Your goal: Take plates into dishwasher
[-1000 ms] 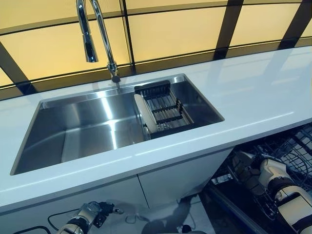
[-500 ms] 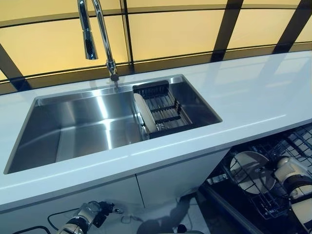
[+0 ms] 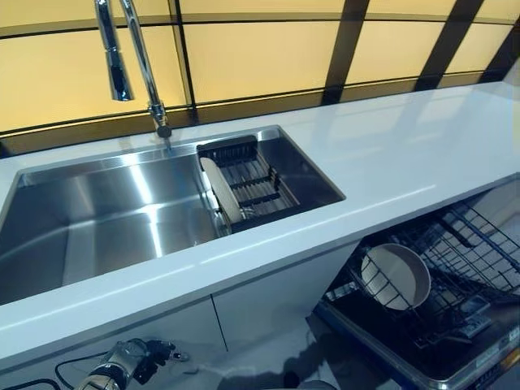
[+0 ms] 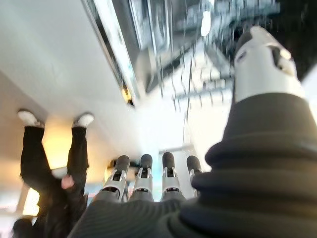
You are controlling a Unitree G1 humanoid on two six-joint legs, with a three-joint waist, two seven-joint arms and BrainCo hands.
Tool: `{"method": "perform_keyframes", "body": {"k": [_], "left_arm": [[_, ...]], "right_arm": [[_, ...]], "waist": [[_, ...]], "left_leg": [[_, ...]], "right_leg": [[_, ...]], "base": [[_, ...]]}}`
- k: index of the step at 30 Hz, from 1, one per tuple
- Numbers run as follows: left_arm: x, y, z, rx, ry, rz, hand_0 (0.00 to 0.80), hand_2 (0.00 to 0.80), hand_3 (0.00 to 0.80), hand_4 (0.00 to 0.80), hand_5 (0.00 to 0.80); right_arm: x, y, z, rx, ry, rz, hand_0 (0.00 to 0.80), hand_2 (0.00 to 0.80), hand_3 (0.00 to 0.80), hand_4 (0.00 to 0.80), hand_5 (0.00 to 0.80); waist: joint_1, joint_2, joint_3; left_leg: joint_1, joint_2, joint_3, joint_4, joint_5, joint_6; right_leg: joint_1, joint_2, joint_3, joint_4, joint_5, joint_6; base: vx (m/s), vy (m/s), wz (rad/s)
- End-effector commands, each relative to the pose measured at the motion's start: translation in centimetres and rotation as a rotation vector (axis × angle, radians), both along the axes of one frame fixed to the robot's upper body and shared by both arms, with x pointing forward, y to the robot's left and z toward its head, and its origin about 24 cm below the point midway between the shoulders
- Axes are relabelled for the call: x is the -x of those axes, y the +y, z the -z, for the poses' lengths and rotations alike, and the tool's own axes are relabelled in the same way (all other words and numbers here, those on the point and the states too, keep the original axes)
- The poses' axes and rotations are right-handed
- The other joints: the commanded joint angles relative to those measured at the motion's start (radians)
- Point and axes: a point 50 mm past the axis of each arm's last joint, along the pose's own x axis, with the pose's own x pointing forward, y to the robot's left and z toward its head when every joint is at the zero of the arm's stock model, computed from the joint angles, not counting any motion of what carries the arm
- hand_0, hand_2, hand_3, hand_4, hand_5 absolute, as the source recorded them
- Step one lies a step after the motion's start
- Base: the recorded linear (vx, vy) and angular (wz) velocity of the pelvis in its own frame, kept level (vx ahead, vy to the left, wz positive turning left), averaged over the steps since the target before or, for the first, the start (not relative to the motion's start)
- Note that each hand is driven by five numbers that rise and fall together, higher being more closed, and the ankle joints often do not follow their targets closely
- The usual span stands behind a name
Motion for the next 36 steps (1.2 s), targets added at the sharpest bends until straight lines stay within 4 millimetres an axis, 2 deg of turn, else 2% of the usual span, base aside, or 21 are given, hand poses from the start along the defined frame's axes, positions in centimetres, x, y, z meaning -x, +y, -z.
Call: {"method": "perform_keyframes", "body": {"k": [1,2,4,8,11,13,17,21,27,30,34,36], "left_arm": [[-1.9,2.5,-2.0,-0.075,-0.086,0.003,0.000,0.000,0.000,0.000,0.000],[-1.6,2.4,-1.7,-0.078,-0.085,-0.004,0.000,0.000,0.000,0.000,0.000],[-1.3,2.3,-1.5,-0.081,-0.083,-0.013,0.000,0.000,0.000,0.000,0.000],[-0.4,2.0,-0.9,-0.088,-0.073,-0.037,0.000,0.000,0.000,0.000,0.000],[0.2,1.7,-0.5,-0.090,-0.058,-0.053,0.000,0.000,0.000,0.000,0.000],[0.6,1.5,-0.2,-0.097,-0.043,-0.055,0.000,0.000,0.000,0.000,0.000],[1.6,1.4,0.2,-0.110,-0.011,-0.058,0.000,0.000,0.000,0.000,0.000],[2.5,1.6,0.5,-0.128,0.021,-0.070,0.000,0.000,0.000,0.000,0.000],[3.7,1.9,0.8,-0.150,0.057,-0.091,0.000,0.000,0.000,0.000,0.000],[4.0,1.9,0.9,-0.154,0.065,-0.095,0.000,0.000,0.000,0.000,0.000],[3.5,2.1,0.6,-0.168,0.061,-0.110,0.000,0.000,0.000,0.000,0.000],[2.8,2.3,0.3,-0.172,0.049,-0.112,0.000,0.000,0.000,0.000,0.000]], "right_arm": [[-1.3,0.2,-5.6,0.198,-0.170,-0.039,0.000,0.000,0.000,0.000,0.000],[-2.0,0.8,-7.8,0.275,-0.245,-0.079,0.000,0.000,0.000,0.000,0.000],[-2.9,1.7,-10.4,0.373,-0.344,-0.136,0.000,0.000,0.000,0.000,0.000],[-5.0,4.9,-15.2,0.568,-0.504,-0.296,0.000,0.000,0.000,0.000,0.000],[-6.3,7.3,-17.4,0.720,-0.555,-0.403,0.000,0.000,0.000,0.000,0.000],[-7.4,9.9,-19.2,0.861,-0.580,-0.504,0.000,0.000,0.000,0.000,0.000],[-9.2,14.1,-21.2,1.063,-0.558,-0.677,0.000,0.000,0.000,0.000,0.000],[-10.2,17.3,-22.5,1.230,-0.521,-0.793,0.000,0.000,0.000,0.000,0.000],[-11.3,21.1,-23.2,1.404,-0.518,-0.939,0.000,0.000,0.000,0.000,0.000],[-11.5,22.1,-23.2,1.433,-0.515,-0.977,0.000,0.000,0.000,0.000,0.000],[-12.8,26.1,-21.9,1.518,-0.482,-1.149,0.000,0.000,0.000,0.000,0.000],[-13.1,26.8,-21.5,1.547,-0.449,-1.177,0.000,0.000,0.000,0.000,0.000]], "waist": [[0.013,-0.061,-0.029],[0.015,-0.063,-0.030],[0.018,-0.064,-0.030],[0.027,-0.066,-0.029],[0.035,-0.063,-0.030],[0.053,-0.064,-0.030],[0.085,-0.062,-0.031],[0.114,-0.058,-0.030],[0.153,-0.055,-0.024],[0.160,-0.055,-0.024],[0.192,-0.050,0.007],[0.197,-0.048,0.023]], "left_leg": [[0.087,0.020,0.006,0.004,-0.067,0.011],[0.083,0.019,0.002,0.004,-0.065,0.010],[0.077,0.020,-0.006,0.004,-0.062,0.007],[0.068,0.018,-0.019,0.004,-0.056,0.004],[0.062,0.016,-0.032,0.004,-0.055,0.002],[0.054,0.013,-0.048,0.004,-0.052,0.003],[0.034,0.011,-0.080,0.004,-0.044,0.003],[0.010,0.009,-0.107,0.004,-0.036,0.002],[-0.022,0.004,-0.135,0.004,-0.023,0.000],[-0.030,0.002,-0.142,0.004,-0.021,0.000],[-0.074,-0.004,-0.167,0.004,-0.006,-0.001],[-0.092,-0.004,-0.175,0.004,-0.001,0.000]], "right_leg": [[-0.024,-0.041,0.006,0.001,0.032,0.086],[-0.023,-0.041,0.004,0.001,0.030,0.086],[-0.021,-0.041,0.000,0.001,0.027,0.086],[-0.013,-0.046,-0.016,0.001,0.021,0.086],[-0.008,-0.049,-0.034,0.001,0.014,0.086],[-0.001,-0.053,-0.053,0.001,0.009,0.086],[0.011,-0.061,-0.092,0.001,-0.001,0.087],[0.016,-0.068,-0.128,0.001,-0.009,0.088],[0.020,-0.076,-0.169,0.001,-0.015,0.091],[0.020,-0.078,-0.177,0.001,-0.017,0.092],[0.010,-0.083,-0.202,0.001,-0.021,0.092],[0.001,-0.083,-0.207,0.001,-0.021,0.092]], "base": [[0.000,0.000,0.00],[0.000,0.000,0.00],[0.000,0.000,0.00],[0.008,-0.005,0.01],[0.037,-0.019,0.08],[0.048,-0.017,0.21],[0.046,-0.009,0.18],[0.036,-0.002,0.27],[0.036,0.026,0.25],[0.031,0.028,0.22],[-0.002,0.047,0.15],[-0.105,0.028,0.17]]}}
